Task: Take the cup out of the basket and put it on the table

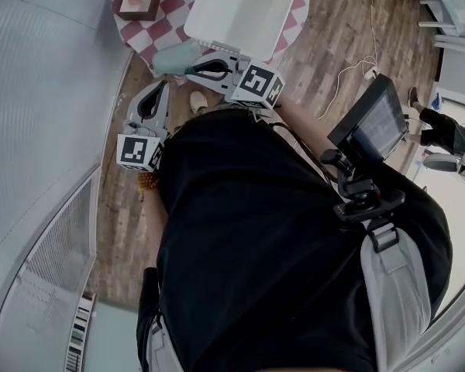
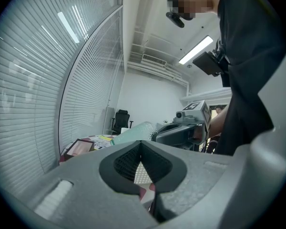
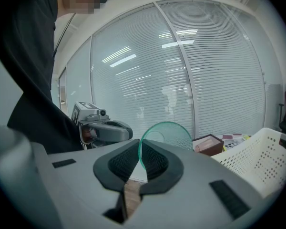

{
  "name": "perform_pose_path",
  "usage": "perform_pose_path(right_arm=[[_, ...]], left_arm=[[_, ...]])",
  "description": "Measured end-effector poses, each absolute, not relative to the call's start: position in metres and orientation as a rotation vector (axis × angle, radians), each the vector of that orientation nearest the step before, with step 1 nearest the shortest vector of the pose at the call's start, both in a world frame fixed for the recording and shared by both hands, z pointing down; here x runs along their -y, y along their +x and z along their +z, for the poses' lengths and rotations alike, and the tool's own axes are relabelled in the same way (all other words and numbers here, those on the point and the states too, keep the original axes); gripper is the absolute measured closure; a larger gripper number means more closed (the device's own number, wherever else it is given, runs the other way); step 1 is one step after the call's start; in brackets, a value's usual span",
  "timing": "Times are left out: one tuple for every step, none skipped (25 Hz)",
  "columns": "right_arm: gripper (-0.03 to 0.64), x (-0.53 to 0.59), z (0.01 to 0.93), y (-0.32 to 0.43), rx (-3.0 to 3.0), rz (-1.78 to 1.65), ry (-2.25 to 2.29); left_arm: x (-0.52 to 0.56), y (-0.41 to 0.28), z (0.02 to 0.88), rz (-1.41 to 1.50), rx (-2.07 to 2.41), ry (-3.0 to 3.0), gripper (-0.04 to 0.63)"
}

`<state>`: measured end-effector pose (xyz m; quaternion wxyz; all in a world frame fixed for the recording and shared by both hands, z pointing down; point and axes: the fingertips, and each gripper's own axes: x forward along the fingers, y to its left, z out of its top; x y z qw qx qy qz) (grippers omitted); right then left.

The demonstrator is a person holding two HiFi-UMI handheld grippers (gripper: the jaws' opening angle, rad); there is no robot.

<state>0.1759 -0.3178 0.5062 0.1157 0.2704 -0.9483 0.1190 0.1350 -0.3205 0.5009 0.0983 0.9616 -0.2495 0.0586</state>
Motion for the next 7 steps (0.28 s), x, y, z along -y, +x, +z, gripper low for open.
perform_pose_path(right_arm=[[0.592,0.3173,0.5066,0.1761,2.776,0.353,0.791],[0.592,0.3170,0.5066,0.1761,2.775,0.356,0.790],[0.592,0.3169,0.5063,0.1759,2.775,0.355,0.790],[0.592,0.3170,0.5063,0.1760,2.775,0.352,0.789],[0.592,0.3172,0.5064,0.1762,2.774,0.351,0.790],[0.592,0.3173,0.5067,0.1767,2.771,0.349,0.791],[0.592,0.3175,0.5069,0.1771,2.769,0.347,0.792]], left_arm=[[0.3201,0.1347,0.5013,0.174,0.740,2.843,0.589],[0.3199,0.1343,0.5020,0.175,0.742,2.841,0.589],[0.3197,0.1339,0.5026,0.177,0.744,2.840,0.589],[0.3196,0.1337,0.5030,0.177,0.745,2.840,0.589],[0.3196,0.1337,0.5031,0.176,0.746,2.839,0.589],[0.3197,0.1340,0.5031,0.175,0.746,2.839,0.589],[0.3196,0.1343,0.5032,0.173,0.746,2.839,0.589]])
